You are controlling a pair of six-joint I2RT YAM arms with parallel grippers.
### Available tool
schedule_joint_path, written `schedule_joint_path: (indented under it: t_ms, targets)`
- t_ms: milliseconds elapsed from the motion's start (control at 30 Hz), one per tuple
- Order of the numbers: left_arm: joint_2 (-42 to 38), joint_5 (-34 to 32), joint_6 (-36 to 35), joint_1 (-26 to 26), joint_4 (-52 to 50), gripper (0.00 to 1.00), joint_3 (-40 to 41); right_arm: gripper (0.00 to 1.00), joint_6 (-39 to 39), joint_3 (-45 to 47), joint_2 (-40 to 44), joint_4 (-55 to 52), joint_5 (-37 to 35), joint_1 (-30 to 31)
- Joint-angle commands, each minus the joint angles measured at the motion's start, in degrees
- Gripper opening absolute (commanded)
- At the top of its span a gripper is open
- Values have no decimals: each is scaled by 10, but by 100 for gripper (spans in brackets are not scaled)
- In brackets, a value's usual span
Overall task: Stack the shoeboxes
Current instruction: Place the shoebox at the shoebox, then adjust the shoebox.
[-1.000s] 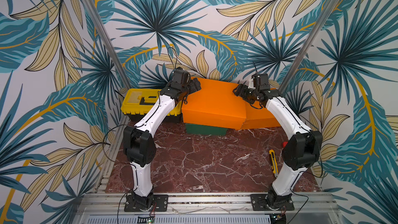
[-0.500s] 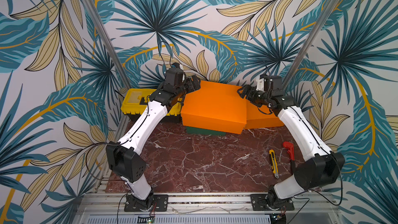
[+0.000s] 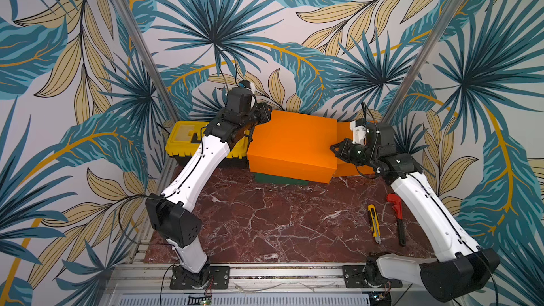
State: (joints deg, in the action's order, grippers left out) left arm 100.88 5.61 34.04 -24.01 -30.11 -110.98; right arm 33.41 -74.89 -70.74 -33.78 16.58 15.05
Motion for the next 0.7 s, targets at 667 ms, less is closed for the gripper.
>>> schedule_joint_path:
  t_ms: [667]
  targets:
    - [135,7,-17,-7,-57,15,-50,0,34,201,91,1,-96,123]
